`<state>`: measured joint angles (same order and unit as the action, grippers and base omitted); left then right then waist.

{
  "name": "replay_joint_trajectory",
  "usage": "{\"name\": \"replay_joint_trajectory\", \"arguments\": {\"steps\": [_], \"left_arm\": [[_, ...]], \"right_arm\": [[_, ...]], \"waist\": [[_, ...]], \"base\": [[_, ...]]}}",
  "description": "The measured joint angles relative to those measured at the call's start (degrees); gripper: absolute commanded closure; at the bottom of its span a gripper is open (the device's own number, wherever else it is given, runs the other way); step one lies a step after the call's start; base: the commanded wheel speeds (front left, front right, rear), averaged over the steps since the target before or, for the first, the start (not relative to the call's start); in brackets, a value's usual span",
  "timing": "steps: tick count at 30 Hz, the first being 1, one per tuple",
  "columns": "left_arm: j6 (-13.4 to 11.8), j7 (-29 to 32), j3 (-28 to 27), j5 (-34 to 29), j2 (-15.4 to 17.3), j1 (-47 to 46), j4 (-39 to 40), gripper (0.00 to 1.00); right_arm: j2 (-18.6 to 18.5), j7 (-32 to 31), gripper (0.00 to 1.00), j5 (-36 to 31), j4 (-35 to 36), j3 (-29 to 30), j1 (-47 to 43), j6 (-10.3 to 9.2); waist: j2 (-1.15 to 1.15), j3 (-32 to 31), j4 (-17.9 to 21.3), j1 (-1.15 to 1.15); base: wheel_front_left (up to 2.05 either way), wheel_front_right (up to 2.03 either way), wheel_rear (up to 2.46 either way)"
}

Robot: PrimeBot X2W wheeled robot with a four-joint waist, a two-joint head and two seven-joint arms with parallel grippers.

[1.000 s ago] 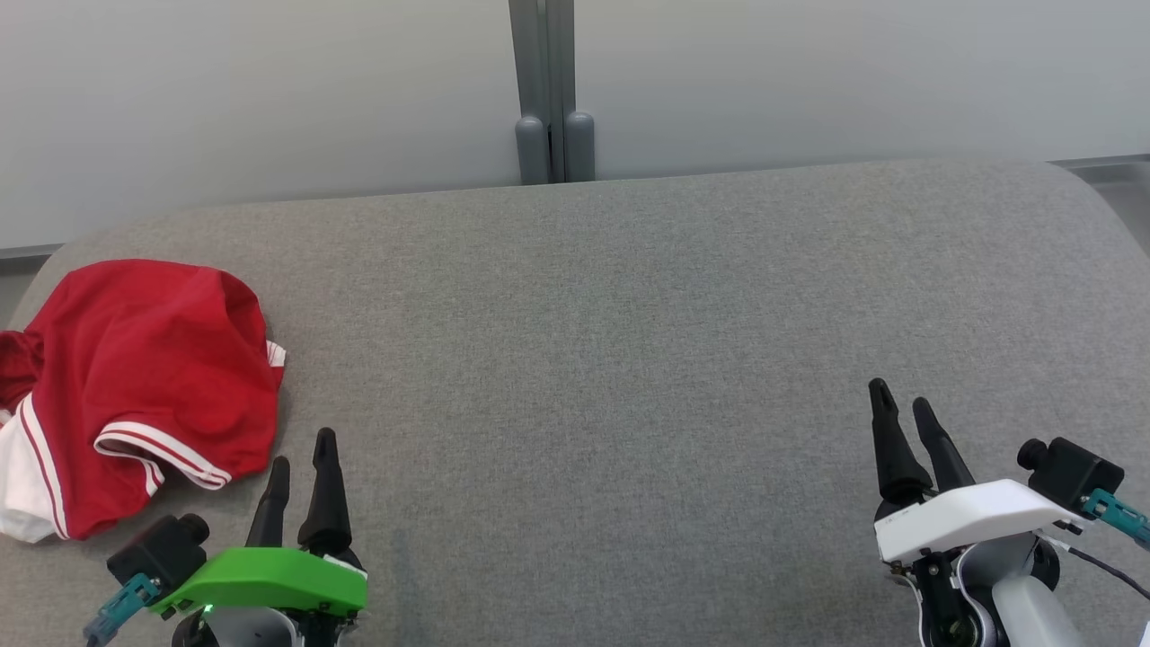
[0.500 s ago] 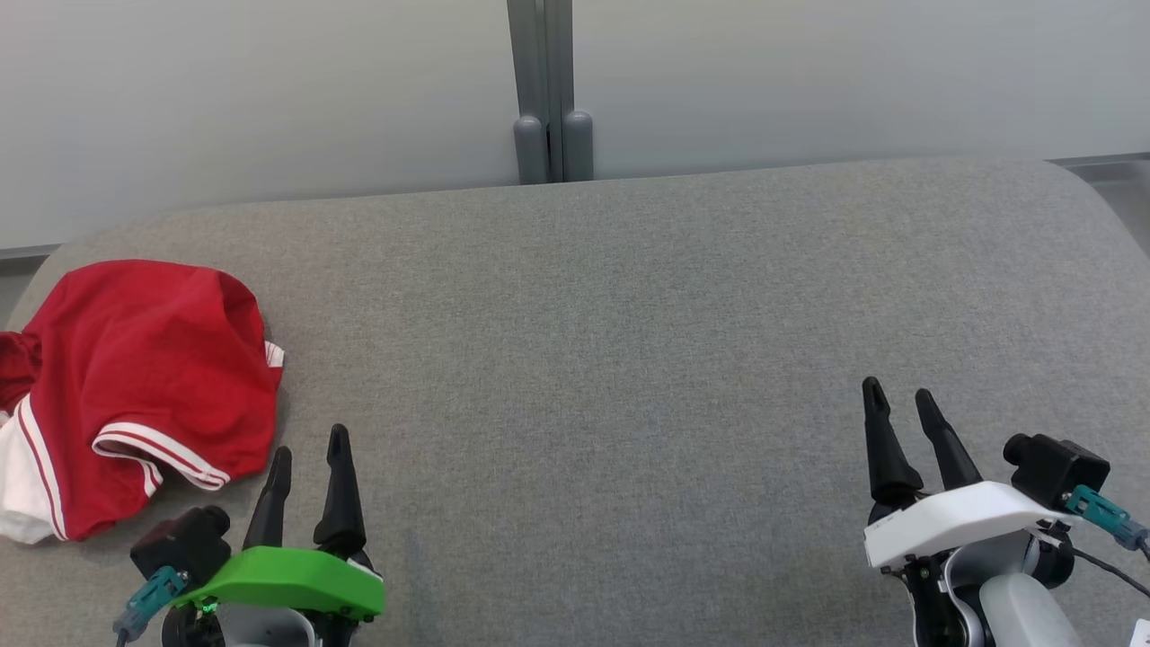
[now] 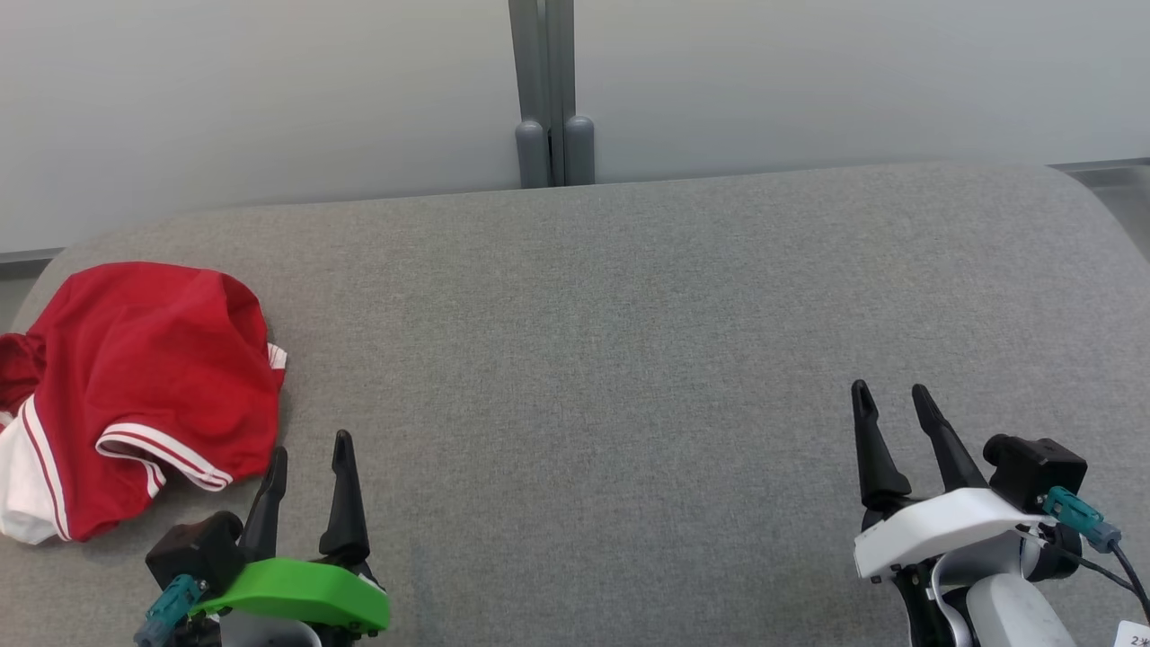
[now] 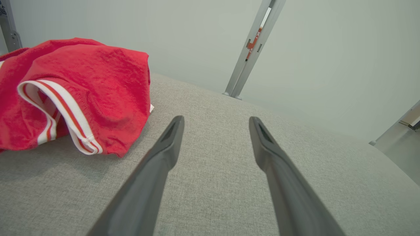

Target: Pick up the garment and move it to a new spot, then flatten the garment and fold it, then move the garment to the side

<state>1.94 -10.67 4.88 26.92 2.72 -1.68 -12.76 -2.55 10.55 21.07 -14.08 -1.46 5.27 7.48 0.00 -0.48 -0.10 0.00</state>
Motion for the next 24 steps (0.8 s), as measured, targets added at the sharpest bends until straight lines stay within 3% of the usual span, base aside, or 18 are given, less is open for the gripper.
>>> {"name": "replay_joint_trajectory", "arguments": {"steps": [24], "left_arm": [[0.15,-2.78,0.6,-10.2,0.07,0.6,0.4,0.0]], "right_arm": [[-0.11,2.25,0.0,-10.77,-0.69,-0.88,-0.03,0.01]], "waist": [[0.0,-0.7,0.18,0.0]], "base": [[0.0,0.0,0.0]]}}
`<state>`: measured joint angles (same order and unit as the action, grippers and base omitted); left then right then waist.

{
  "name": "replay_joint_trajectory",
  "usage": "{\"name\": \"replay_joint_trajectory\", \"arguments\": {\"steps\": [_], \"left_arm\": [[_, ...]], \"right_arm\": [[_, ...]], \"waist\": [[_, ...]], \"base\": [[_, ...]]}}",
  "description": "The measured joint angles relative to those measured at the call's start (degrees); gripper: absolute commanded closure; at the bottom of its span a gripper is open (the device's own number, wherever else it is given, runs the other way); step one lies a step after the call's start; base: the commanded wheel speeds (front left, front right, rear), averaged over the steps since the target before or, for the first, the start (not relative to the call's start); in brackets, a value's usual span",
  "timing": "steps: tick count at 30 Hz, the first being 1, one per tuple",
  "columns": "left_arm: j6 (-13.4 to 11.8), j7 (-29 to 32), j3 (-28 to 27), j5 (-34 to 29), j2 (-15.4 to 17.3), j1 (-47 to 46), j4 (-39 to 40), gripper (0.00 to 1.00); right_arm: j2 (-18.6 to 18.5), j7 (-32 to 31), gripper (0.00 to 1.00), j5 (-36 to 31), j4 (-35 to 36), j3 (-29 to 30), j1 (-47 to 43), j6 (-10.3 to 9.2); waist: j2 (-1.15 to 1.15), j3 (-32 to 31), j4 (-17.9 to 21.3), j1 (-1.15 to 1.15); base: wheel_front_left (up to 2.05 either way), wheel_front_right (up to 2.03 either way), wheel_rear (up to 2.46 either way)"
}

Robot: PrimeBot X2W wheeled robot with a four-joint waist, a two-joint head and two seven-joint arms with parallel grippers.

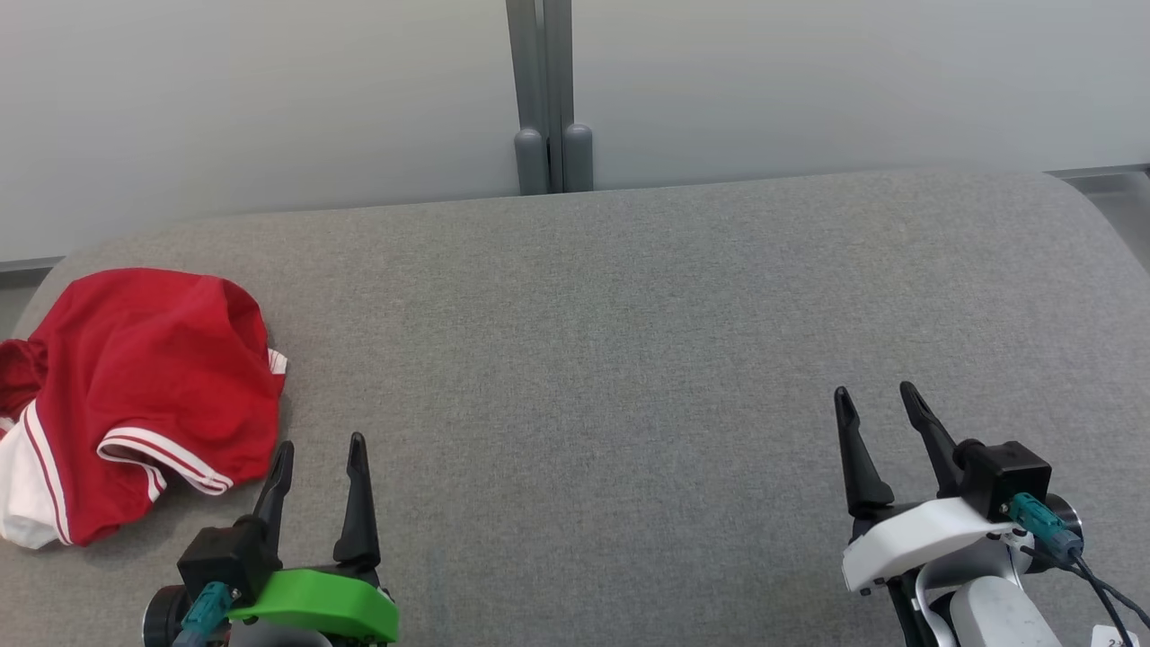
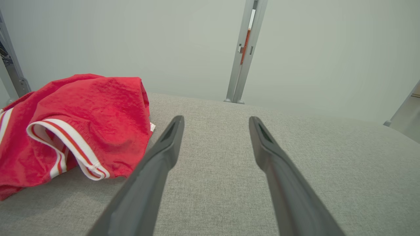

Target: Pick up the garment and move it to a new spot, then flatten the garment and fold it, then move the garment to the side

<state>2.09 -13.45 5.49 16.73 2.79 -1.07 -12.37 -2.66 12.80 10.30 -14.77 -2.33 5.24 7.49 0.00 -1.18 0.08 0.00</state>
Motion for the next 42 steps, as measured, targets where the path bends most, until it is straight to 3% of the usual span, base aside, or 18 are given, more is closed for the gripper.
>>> {"name": "replay_joint_trajectory", "arguments": {"steps": [16,42], "left_arm": [[0.0,-1.68,0.52,-3.99,0.0,0.4,-0.66,0.0],[-0.65,-1.68,-0.42,-0.67,-0.01,0.38,-0.56,0.0]], "right_arm": [[-0.07,1.69,0.0,-5.28,-0.09,-0.47,0.0,0.0],[-0.09,1.92,0.0,-2.09,-0.78,0.1,0.08,0.0]], "waist": [[0.0,-0.35,0.0,0.0],[0.0,0.2,-0.27,0.0]], "base": [[0.0,0.0,0.0],[0.0,0.0,0.0]]}}
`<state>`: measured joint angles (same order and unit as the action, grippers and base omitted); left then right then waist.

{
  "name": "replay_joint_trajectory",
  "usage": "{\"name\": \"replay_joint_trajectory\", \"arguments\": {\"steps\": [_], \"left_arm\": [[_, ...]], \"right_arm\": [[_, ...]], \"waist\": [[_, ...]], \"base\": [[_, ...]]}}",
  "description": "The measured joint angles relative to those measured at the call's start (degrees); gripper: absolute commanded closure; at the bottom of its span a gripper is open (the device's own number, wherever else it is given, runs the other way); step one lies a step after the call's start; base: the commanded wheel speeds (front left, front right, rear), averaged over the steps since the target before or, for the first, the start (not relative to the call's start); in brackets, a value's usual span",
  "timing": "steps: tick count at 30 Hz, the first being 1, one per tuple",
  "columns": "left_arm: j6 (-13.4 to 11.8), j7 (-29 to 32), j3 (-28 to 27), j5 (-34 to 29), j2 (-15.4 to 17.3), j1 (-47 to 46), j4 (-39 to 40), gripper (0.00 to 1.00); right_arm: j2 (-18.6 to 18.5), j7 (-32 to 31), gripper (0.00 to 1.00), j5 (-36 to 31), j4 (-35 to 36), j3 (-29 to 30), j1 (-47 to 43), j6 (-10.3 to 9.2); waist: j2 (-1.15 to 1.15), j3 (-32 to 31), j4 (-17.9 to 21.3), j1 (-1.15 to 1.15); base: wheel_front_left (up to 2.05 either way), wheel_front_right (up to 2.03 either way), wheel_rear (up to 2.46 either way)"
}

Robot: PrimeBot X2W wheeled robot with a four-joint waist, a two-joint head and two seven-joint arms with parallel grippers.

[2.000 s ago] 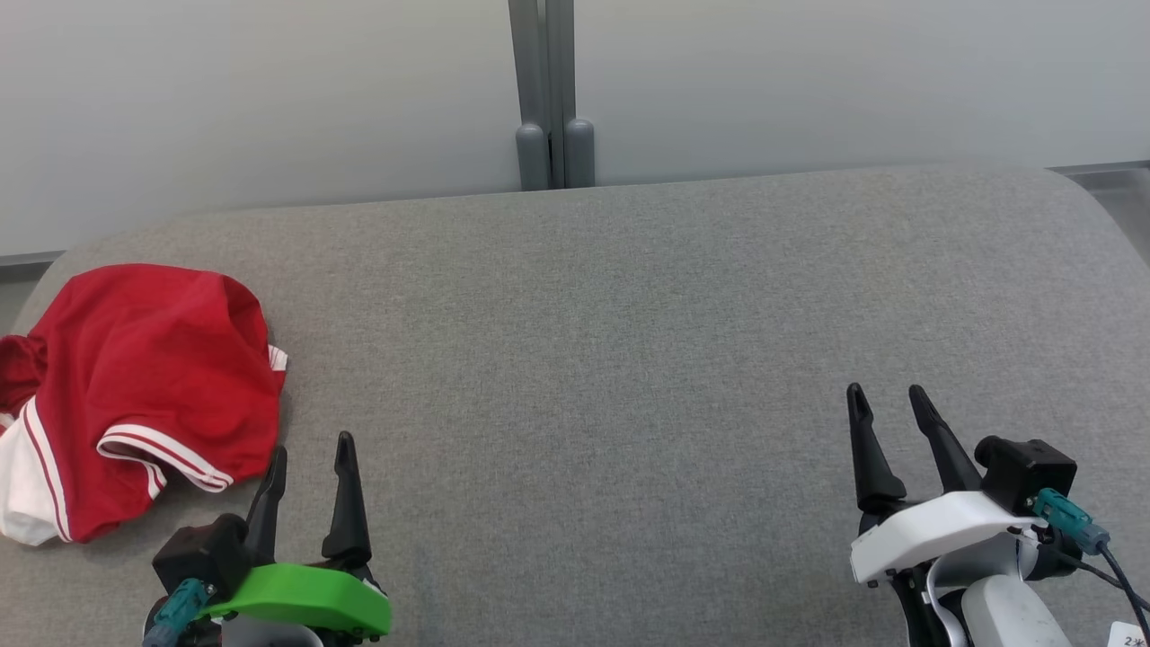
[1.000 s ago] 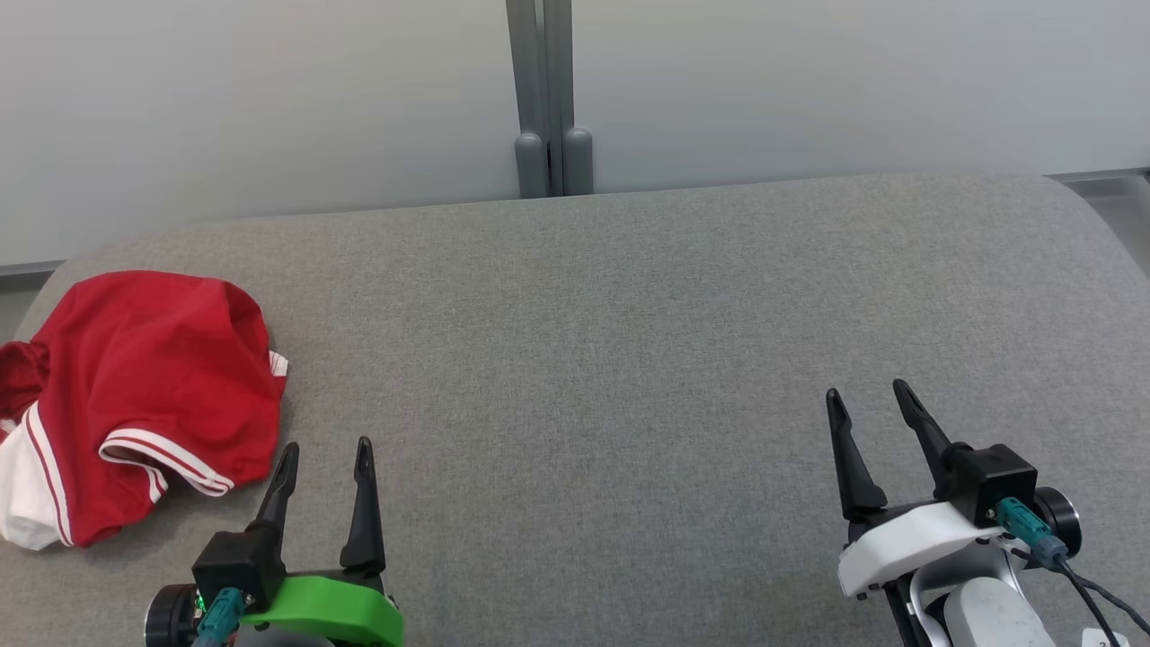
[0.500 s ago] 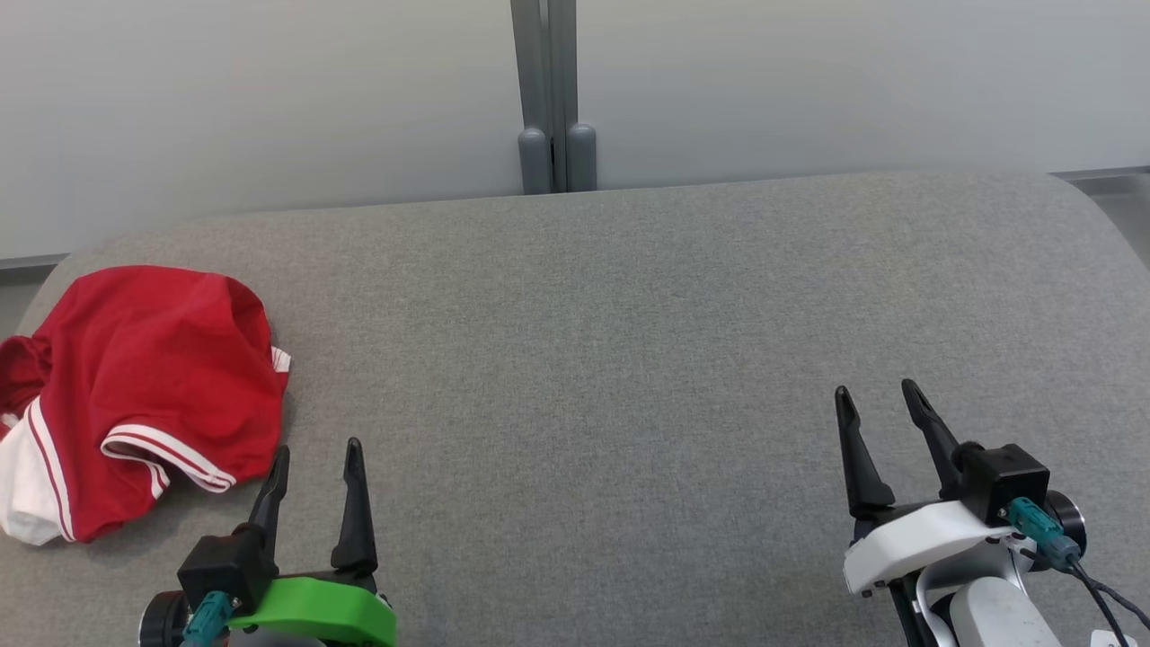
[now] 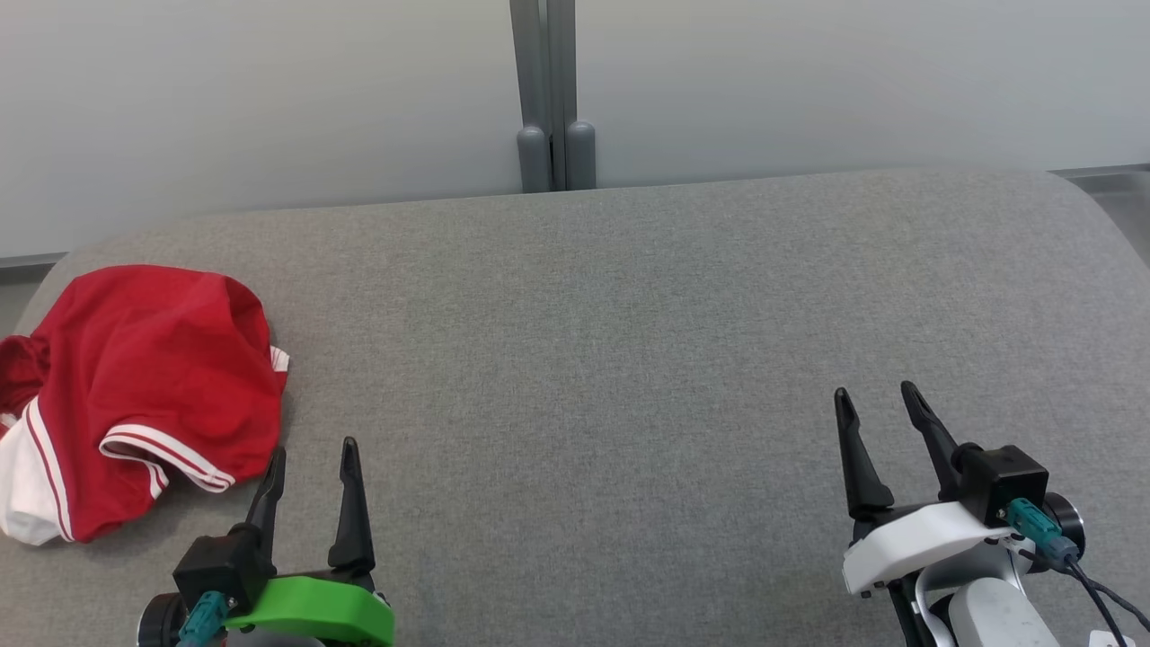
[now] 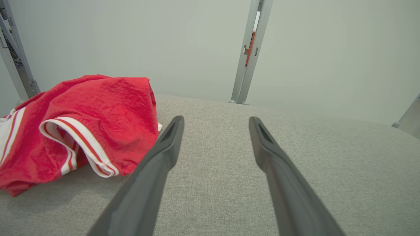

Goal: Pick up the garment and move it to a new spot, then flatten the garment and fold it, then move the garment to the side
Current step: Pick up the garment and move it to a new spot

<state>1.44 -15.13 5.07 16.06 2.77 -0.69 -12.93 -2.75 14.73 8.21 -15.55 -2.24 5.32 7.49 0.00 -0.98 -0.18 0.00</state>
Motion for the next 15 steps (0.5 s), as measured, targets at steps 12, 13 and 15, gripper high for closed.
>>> {"name": "replay_joint_trajectory", "arguments": {"steps": [12,13,15], "left_arm": [[-0.47,0.0,-1.07,0.36,-0.03,0.01,-0.19,0.0],[-0.49,0.0,-1.03,0.35,-0.02,0.01,-0.18,0.0],[-0.62,0.0,-1.02,0.27,-0.03,0.1,-0.12,0.0]], "right_arm": [[-0.02,0.1,0.0,-0.15,0.13,-0.35,-0.2,0.0],[-0.03,0.1,0.0,-0.16,0.13,-0.29,-0.3,0.0],[-0.03,0.15,0.0,-0.18,0.14,-0.33,-0.4,0.0]], "waist": [[0.0,-0.15,-3.74,0.0],[0.0,-0.18,-4.33,0.0],[0.0,-0.26,-5.82,0.0]], "base": [[0.0,0.0,0.0],[0.0,0.0,0.0],[0.0,0.0,0.0]]}}
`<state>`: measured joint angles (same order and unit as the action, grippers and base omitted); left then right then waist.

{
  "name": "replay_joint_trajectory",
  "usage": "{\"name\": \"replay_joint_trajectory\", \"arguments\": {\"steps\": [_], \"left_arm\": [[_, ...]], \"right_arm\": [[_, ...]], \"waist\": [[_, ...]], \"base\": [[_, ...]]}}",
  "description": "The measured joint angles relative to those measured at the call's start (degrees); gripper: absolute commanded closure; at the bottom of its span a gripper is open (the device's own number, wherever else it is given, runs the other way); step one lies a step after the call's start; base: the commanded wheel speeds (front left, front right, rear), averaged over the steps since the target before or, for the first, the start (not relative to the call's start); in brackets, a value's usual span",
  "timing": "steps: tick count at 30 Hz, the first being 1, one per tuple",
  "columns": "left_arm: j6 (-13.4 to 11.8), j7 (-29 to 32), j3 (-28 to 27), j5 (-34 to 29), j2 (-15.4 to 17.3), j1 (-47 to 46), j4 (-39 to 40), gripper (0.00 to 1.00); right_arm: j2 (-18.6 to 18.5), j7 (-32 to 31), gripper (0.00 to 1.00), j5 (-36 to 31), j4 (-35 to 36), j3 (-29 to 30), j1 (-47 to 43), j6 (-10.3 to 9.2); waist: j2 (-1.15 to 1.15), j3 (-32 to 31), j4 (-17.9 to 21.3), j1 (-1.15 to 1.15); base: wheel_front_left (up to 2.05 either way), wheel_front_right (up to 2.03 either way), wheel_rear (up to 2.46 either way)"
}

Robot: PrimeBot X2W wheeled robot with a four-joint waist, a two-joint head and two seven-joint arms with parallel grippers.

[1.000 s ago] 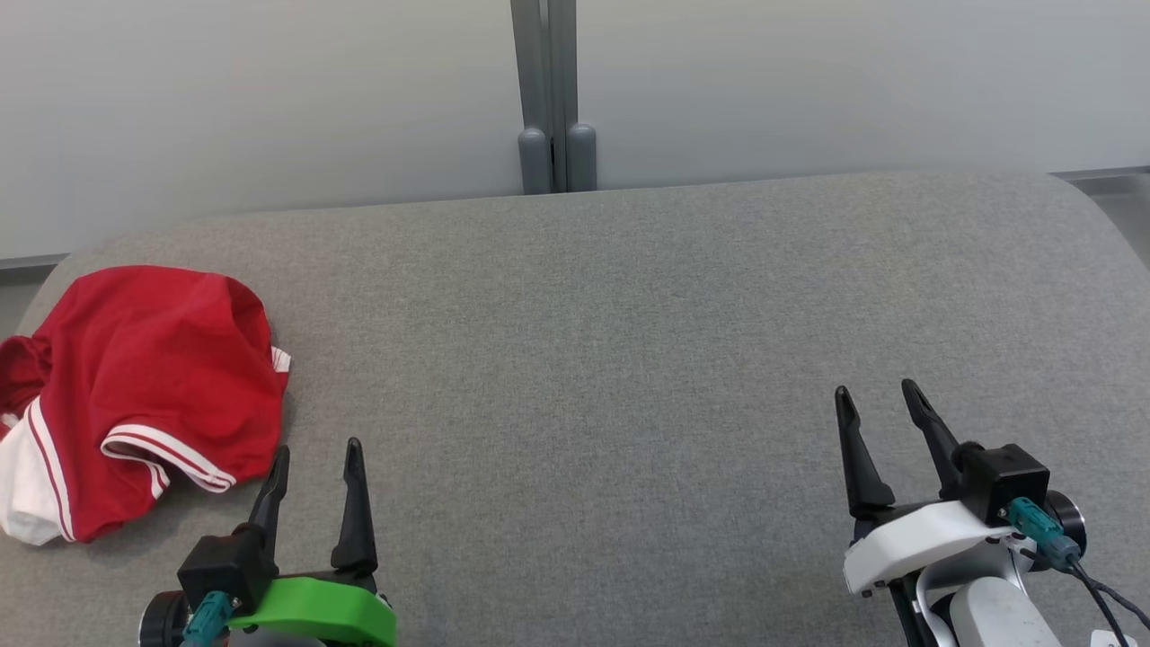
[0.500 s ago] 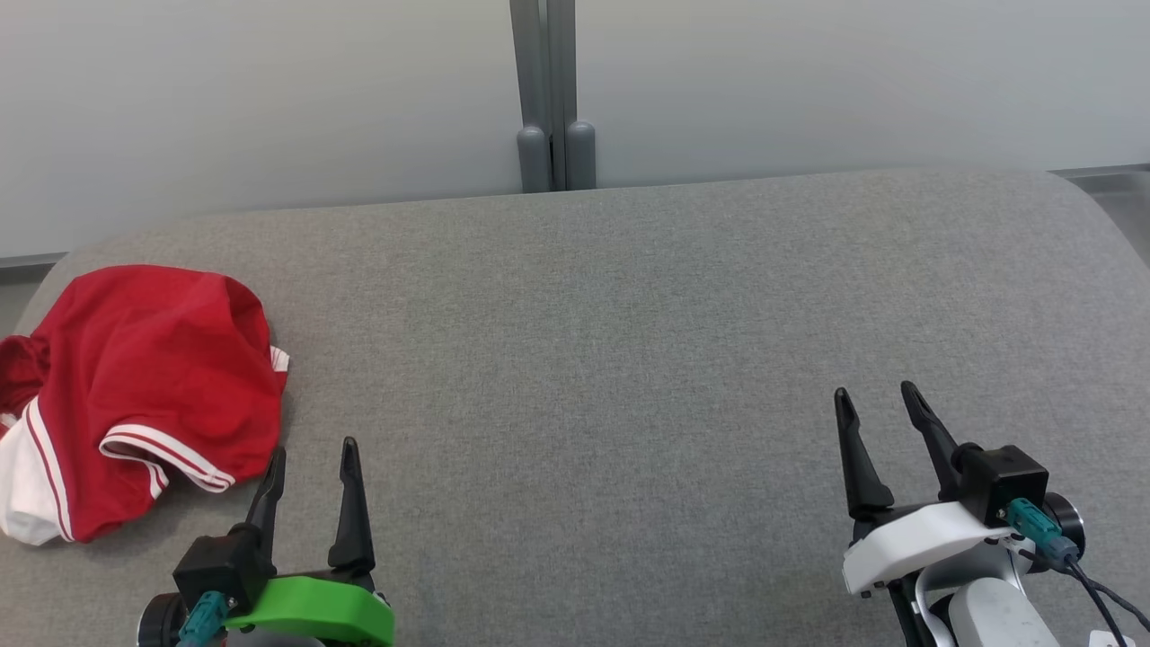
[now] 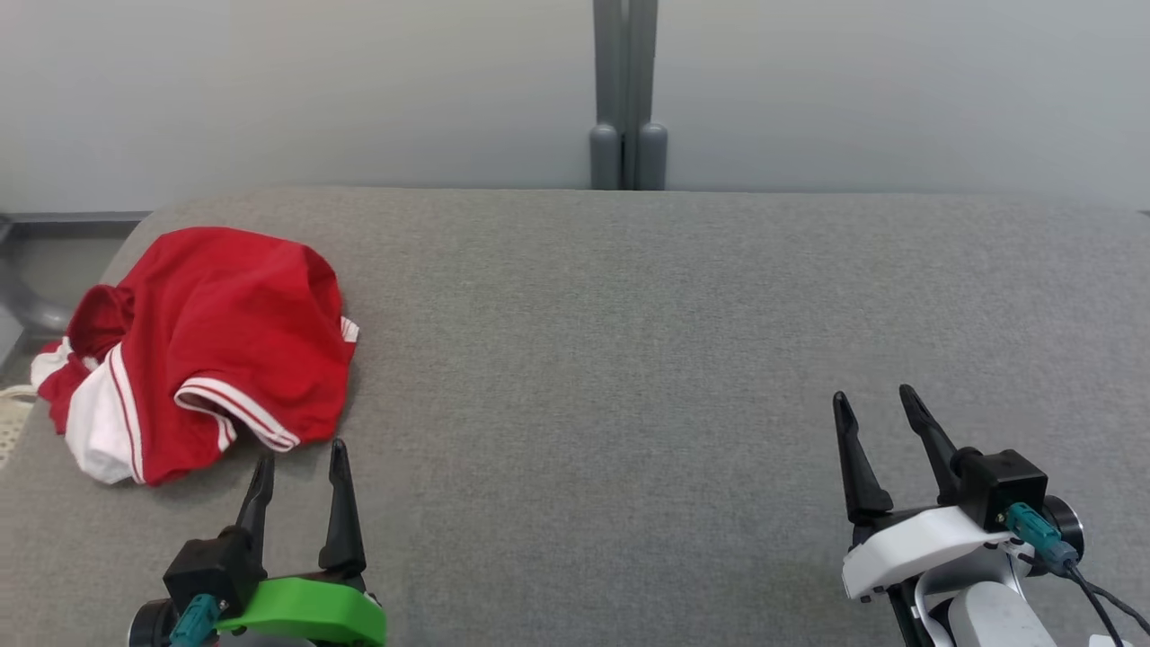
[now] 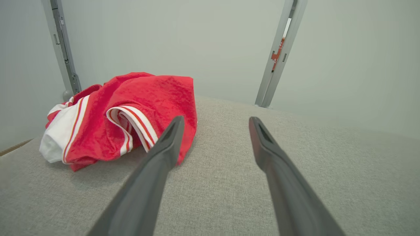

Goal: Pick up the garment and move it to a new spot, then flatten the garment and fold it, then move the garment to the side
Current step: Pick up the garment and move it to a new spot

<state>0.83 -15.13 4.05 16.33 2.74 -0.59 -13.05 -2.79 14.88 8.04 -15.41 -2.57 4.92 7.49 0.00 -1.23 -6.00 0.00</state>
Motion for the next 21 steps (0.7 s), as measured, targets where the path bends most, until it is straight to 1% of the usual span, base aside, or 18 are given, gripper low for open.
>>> {"name": "replay_joint_trajectory", "arguments": {"steps": [5,13,21], "left_arm": [[-0.67,0.0,-1.14,-0.4,0.53,1.37,0.86,0.0],[-2.13,0.0,-3.82,0.12,1.69,4.82,3.34,0.0],[-2.87,0.7,-4.19,0.3,2.5,5.96,5.23,0.0]], "right_arm": [[-0.02,0.1,0.0,0.3,0.44,0.46,-0.66,0.0],[0.0,0.1,0.0,1.29,0.32,-1.31,-1.11,0.01],[0.02,0.12,0.0,2.08,-0.16,-2.21,-1.08,0.01]], "waist": [[0.0,-0.27,-4.67,0.0],[0.0,-0.82,-12.5,0.0],[0.0,-1.35,-19.41,0.0]], "base": [[0.0,0.0,0.0],[0.0,0.0,0.0],[0.0,0.0,0.0]]}}
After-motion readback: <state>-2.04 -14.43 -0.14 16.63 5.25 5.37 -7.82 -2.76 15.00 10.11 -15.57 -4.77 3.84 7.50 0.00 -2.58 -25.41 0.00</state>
